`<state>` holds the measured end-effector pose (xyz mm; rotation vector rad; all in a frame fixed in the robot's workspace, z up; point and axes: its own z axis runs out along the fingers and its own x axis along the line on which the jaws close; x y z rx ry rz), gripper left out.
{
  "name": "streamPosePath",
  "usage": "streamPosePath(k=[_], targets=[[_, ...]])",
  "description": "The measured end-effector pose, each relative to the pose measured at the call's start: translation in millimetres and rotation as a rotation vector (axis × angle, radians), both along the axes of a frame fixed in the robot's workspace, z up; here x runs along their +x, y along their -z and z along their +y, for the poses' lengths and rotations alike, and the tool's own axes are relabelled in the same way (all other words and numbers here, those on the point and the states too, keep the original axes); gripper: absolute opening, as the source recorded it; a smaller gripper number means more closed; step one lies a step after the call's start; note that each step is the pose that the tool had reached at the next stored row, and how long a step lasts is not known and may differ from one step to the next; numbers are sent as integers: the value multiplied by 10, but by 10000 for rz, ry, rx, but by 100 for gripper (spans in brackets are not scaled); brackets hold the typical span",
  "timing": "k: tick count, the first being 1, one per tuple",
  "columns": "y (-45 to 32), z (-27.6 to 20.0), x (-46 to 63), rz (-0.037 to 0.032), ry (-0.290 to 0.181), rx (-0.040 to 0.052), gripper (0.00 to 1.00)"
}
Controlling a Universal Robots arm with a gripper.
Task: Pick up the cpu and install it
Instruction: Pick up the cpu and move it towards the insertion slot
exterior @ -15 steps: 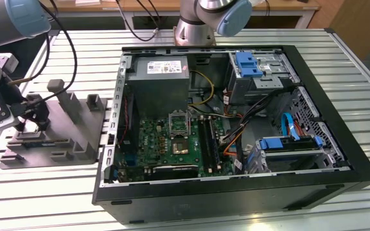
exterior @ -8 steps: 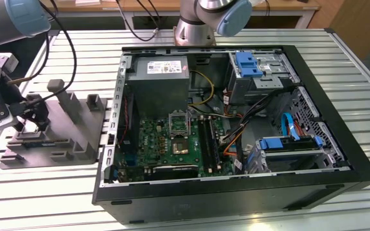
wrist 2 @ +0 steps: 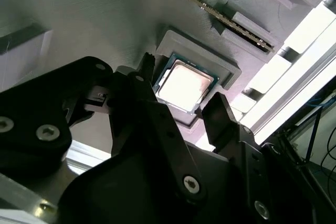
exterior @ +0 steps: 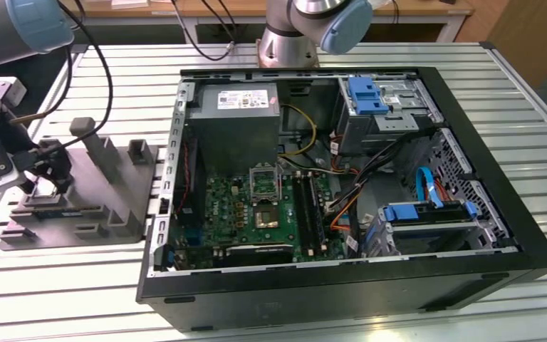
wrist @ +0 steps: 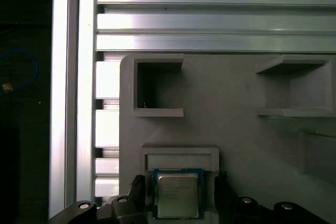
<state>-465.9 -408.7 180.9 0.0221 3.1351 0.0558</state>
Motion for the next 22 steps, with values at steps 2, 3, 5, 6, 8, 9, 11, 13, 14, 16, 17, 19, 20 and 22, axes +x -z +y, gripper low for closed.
streamPosePath(k=[2,3,5,6,8,9,11,13,14,16,17,19,20,22], targets=[[-2,0,-2,2,-1,-1,64],[-1,0,-2,2,-1,-1,62],[-2,0,-3,0,0,0,55],[-2,0,-3,-1,0,0,55],[-5,0,-3,0,0,0,55],[-6,0,-3,1,0,0,53],[-6,0,-3,1,0,0,47],[-11,0,-3,1,0,0,47],[-14,0,-3,2,0,0,47],[-21,0,-3,1,0,-1,47],[-27,0,-3,2,0,-1,47],[-45,0,-3,2,0,-1,47],[-56,0,-3,1,0,0,47],[-81,0,-3,0,0,0,47]])
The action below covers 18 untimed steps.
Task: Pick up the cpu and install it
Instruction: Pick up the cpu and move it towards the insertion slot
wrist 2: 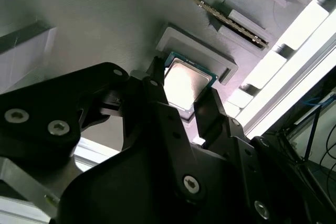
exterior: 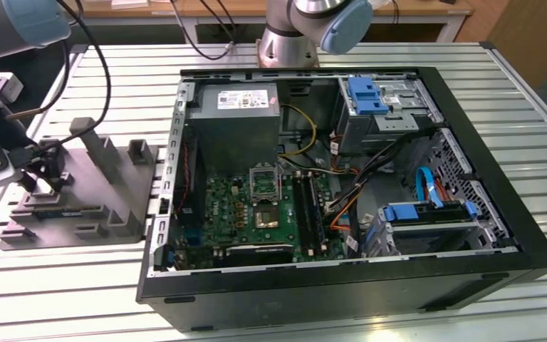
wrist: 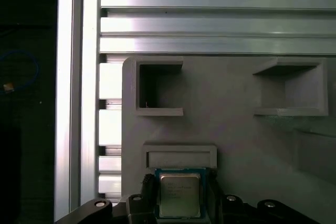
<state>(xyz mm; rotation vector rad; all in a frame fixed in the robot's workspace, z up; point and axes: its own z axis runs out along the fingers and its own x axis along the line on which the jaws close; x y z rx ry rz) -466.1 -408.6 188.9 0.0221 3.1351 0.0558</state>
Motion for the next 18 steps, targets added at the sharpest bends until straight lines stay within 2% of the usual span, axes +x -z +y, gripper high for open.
streamPosePath(k=[11,13,18], targets=[[-43,0,0,0,0,0,47],[-78,0,0,0,0,0,47],[-86,0,0,-1,0,0,47]])
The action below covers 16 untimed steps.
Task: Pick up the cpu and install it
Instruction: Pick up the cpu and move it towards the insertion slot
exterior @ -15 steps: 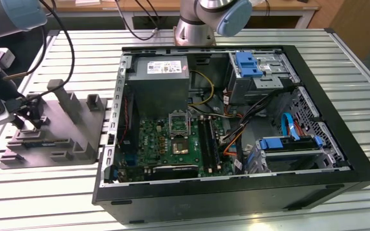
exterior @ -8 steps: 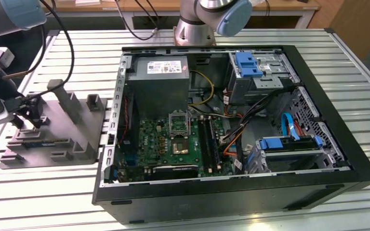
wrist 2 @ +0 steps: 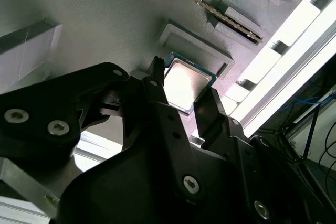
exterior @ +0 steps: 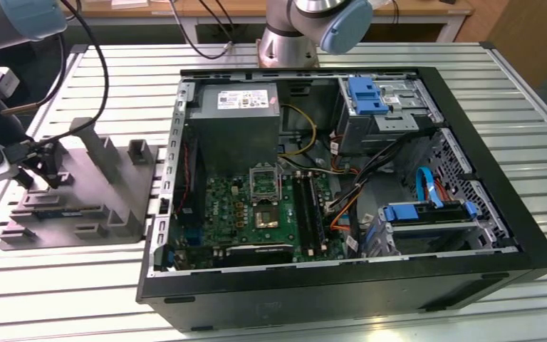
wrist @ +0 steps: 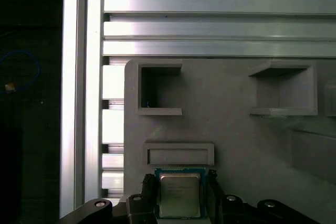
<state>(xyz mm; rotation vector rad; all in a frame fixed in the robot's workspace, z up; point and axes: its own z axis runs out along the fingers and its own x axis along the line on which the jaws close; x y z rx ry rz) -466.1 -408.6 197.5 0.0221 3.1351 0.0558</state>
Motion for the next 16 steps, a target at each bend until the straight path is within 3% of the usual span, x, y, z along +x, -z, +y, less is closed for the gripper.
streamPosePath(k=[16], targets=[[-7,0,0,1,0,-1,47]])
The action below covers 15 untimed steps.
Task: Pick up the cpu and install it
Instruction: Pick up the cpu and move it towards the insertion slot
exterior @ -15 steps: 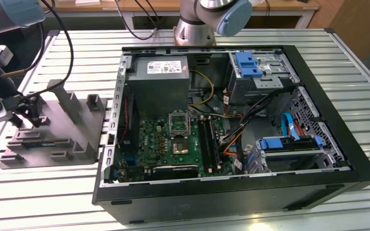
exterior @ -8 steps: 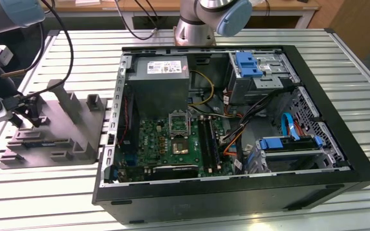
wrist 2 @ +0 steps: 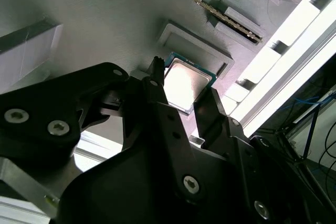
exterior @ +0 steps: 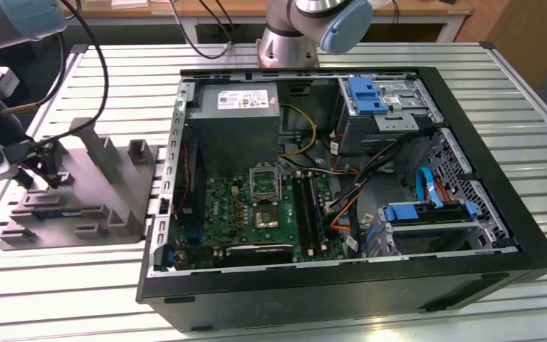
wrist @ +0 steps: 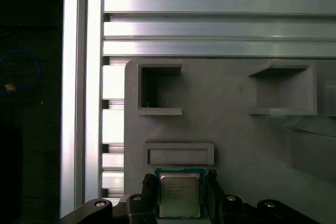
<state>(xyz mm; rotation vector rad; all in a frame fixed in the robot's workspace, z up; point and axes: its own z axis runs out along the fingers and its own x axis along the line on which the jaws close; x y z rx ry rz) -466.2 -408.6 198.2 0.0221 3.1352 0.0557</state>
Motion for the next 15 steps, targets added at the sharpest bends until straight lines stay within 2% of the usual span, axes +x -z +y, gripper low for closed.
streamPosePath(k=[6,8,15], targets=[[-12,0,0,-1,0,1,47],[-80,0,0,-1,0,1,47],[-84,0,0,0,0,0,47]])
